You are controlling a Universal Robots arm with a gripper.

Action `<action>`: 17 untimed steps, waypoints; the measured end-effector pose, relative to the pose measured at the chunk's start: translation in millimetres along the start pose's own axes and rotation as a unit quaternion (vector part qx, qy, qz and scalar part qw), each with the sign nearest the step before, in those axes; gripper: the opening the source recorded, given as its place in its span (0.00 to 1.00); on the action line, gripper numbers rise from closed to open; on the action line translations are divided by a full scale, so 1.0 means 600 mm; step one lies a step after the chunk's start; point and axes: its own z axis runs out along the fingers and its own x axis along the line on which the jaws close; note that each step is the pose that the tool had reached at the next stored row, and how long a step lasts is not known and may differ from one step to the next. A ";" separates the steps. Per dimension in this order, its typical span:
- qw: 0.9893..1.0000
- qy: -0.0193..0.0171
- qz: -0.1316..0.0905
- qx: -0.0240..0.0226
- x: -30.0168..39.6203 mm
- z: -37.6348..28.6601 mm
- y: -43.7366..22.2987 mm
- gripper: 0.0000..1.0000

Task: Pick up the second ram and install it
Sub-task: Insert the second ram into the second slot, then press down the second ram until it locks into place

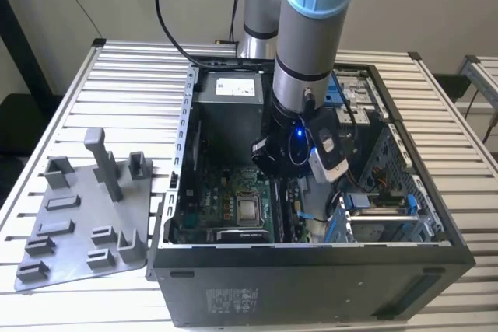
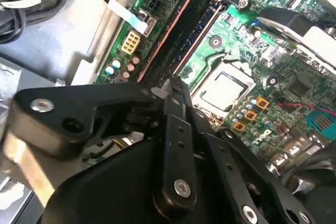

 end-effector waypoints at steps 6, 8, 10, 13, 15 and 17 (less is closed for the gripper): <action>1.000 0.000 0.000 0.000 0.000 0.000 0.000 0.11; 1.000 0.000 0.000 0.000 0.000 0.000 0.000 0.11; 1.000 0.000 0.000 0.000 0.000 0.000 0.000 0.11; 1.000 0.000 0.000 0.000 0.000 0.000 0.000 0.11; 1.000 0.000 0.000 0.000 0.000 0.000 -0.001 0.11; 1.000 0.000 0.000 0.000 0.000 0.000 -0.001 0.11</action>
